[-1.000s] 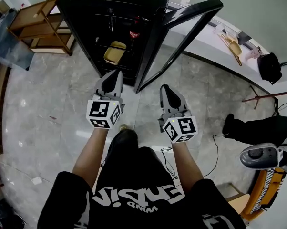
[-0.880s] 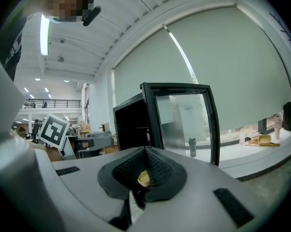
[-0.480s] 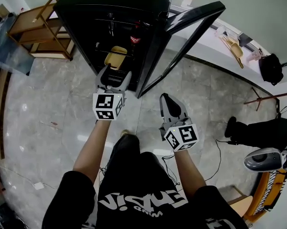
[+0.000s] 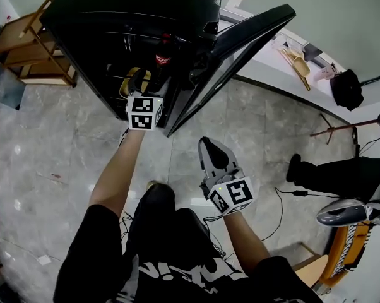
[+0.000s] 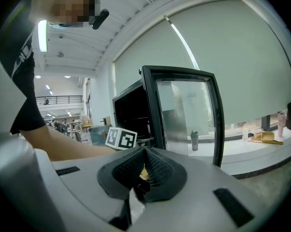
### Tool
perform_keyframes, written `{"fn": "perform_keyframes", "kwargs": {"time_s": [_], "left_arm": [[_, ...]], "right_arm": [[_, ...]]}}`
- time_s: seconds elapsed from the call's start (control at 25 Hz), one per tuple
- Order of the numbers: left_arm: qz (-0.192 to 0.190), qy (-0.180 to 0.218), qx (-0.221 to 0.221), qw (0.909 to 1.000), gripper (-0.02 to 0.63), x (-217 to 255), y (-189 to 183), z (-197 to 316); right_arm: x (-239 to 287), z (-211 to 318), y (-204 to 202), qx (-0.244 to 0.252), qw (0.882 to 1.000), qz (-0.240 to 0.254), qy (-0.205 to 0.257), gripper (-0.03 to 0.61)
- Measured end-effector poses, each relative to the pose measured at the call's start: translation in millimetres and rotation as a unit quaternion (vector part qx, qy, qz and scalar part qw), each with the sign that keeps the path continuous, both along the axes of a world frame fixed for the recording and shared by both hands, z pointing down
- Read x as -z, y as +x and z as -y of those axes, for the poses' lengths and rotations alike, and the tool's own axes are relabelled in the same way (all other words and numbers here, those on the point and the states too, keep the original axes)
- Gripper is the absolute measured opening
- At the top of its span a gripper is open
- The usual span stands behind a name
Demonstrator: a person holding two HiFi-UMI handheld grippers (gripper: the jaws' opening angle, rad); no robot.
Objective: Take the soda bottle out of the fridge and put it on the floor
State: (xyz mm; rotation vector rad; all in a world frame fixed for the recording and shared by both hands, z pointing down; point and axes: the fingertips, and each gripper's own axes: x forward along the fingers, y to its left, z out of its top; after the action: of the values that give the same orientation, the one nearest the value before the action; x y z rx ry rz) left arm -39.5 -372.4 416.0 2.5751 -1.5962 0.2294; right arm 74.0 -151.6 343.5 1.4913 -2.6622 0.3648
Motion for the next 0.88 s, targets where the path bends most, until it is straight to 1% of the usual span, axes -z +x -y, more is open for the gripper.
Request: {"fn": "perform_keyframes", "kwargs": {"time_s": [0.16,0.32,0.44,0.64,0.88], "left_arm": [[0.004,-0.013,0.008,0.9999,0.330,-24.4,8.6,39.5],[0.019,-0.011,0.007,0.9997,0.331,-39.6,19.4,69.7],[0.022,-0.009,0.007,0.9997,0.331,-44.4,24.6,86.6],[0.028,-0.016,0.017,0.9993,0.330,-44.6,23.3,103.3],[0.028,-0.025,0.020,0.9991,0.313,-46.3,25.4,105.4]], "right_arm": [[-15.0,1.1,8.0,-0.014,1.000,-0.002,-0.011,0.024],[-28.6,-4.6,13.7,-0.027,0.999,-0.005,-0.033,0.025],[-36.1,-9.6,17.5,-0.035,0.998,-0.006,-0.046,0.024],[-44.5,-17.3,25.9,-0.039,0.998,-0.014,-0.052,0.023],[-47.1,-21.6,30.7,-0.047,0.997,-0.012,-0.055,0.023]]}}
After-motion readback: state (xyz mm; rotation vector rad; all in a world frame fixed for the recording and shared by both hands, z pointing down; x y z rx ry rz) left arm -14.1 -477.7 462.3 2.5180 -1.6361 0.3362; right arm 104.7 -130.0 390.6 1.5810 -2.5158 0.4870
